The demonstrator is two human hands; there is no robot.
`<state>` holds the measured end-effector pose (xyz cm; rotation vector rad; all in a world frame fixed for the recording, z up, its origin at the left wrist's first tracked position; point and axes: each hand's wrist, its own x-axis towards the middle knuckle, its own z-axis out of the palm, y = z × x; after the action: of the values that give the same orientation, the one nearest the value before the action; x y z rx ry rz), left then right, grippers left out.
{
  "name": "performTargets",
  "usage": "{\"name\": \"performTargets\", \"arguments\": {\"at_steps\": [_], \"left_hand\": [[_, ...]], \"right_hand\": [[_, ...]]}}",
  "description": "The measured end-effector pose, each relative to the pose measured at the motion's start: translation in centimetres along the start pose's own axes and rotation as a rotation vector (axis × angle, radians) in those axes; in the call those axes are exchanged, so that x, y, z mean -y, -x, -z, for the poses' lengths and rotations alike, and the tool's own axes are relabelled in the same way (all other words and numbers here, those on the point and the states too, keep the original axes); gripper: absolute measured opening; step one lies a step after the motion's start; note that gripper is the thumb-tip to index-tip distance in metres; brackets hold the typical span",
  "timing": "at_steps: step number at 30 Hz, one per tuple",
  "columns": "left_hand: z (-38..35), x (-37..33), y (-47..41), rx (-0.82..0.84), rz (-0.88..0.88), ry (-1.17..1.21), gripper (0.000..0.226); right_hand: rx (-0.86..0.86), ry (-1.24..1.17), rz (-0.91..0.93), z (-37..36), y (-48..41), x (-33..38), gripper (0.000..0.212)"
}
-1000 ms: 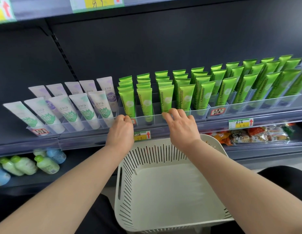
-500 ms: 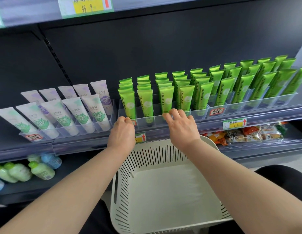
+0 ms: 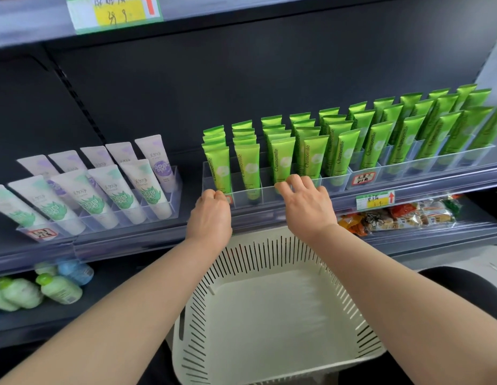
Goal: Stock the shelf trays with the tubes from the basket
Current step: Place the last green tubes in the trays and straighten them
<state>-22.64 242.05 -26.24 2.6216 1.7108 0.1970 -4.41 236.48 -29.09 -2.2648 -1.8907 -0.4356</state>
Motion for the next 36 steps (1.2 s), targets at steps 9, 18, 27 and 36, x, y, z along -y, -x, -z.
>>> {"name": "performTargets", "arguments": {"at_steps": [9, 18, 27, 36], "left_hand": [[-0.4, -2.6, -0.8, -0.011, -0.016, 0.013, 0.045], [-0.4, -3.6, -1.3, -0.010, -0.028, 0.000, 0.040], [-0.3, -4.5, -1.4, -0.005, -0.025, -0.005, 0.035], [-0.4, -3.7, -1.1, -0.011, -0.091, 0.058, 0.047]], "right_hand": [[0.006, -0.010, -0.054, -0.3, 0.1, -2.4, 0.044], [0.004, -0.017, -0.059, 0.0, 0.2, -3.2, 0.038], [0.025, -0.023, -0.097, 0.3, 0.3, -3.6, 0.037], [0.032, -0.039, -0.145, 0.7, 0.4, -2.9, 0.041]]}}
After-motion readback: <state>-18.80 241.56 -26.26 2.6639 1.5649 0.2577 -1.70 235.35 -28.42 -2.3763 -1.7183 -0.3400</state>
